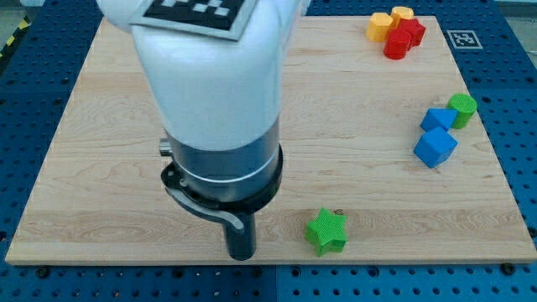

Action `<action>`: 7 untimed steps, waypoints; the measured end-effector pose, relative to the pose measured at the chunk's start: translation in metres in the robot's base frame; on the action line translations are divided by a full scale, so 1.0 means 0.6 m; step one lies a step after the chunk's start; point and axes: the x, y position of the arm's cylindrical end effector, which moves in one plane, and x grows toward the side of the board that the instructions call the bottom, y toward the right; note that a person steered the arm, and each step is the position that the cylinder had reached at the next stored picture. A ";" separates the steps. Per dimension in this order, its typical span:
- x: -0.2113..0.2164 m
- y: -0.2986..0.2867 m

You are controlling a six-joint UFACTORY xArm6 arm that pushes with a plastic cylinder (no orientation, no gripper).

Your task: Push the green star into the triangle

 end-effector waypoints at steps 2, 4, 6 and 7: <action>0.000 0.032; 0.002 0.153; 0.002 0.254; -0.008 0.232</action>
